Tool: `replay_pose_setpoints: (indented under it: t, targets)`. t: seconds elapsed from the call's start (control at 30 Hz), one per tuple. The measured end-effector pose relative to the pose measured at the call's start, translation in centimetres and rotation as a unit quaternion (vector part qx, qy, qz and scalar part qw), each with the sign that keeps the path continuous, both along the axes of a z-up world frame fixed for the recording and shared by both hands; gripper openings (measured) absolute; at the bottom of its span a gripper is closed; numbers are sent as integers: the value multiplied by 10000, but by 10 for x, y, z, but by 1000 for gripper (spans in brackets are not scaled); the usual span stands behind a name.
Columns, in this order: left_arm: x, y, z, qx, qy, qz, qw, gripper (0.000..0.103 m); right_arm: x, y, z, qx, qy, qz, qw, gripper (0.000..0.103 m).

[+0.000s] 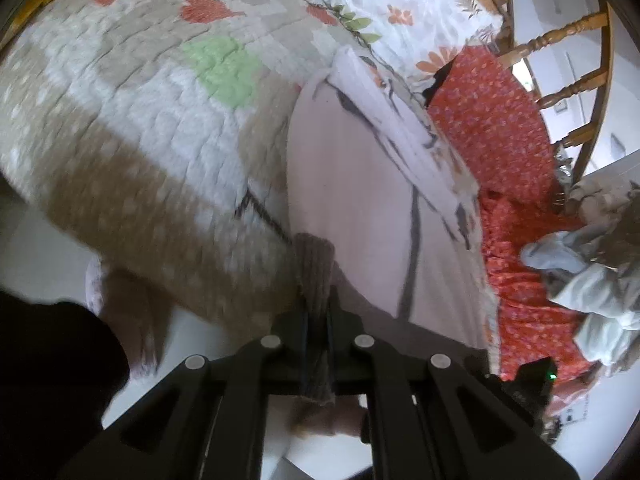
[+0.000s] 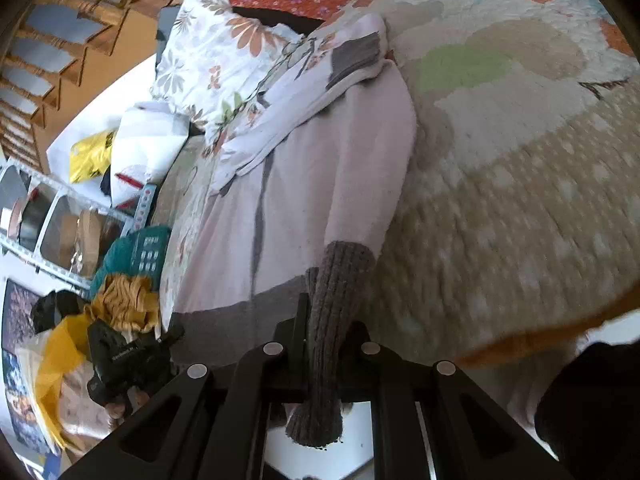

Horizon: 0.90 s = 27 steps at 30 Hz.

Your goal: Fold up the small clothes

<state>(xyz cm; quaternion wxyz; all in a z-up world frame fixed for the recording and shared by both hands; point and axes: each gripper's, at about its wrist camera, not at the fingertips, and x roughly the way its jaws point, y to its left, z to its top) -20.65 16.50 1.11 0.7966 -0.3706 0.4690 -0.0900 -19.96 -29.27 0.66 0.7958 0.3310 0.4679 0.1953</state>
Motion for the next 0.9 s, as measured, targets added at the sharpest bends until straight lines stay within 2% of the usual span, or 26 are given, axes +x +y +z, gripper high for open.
replay_pose_setpoints:
  t: [0.1, 0.23, 0.37, 0.47, 0.63, 0.77, 0.9]
  targets:
    - [-15, 0, -10, -70, 97, -15, 9999, 6, -14, 0, -6, -69, 111, 109, 9999, 9]
    - [-5, 0, -19, -74, 245, -18, 9997, 6, -12, -4, -11, -169, 218, 133, 9995, 9]
    - [25, 0, 0, 84, 64, -56, 9999, 6, 11, -3, 14, -275, -59, 154, 9995, 9]
    - [65, 0, 22, 181, -156, -61, 9997, 6, 43, -2, 43, -375, -375, 148, 9985, 9]
    - [148, -4, 52, 366, -385, 46, 9986, 6, 109, -4, 73, -447, -560, -158, 9973, 9]
    - [208, -6, 62, 436, -484, 177, 9977, 6, 167, -8, 82, -433, -512, -377, 9970, 9]
    - [258, -9, 58, 443, -476, 283, 9975, 6, 222, -6, 81, -553, -391, -486, 9965, 9]
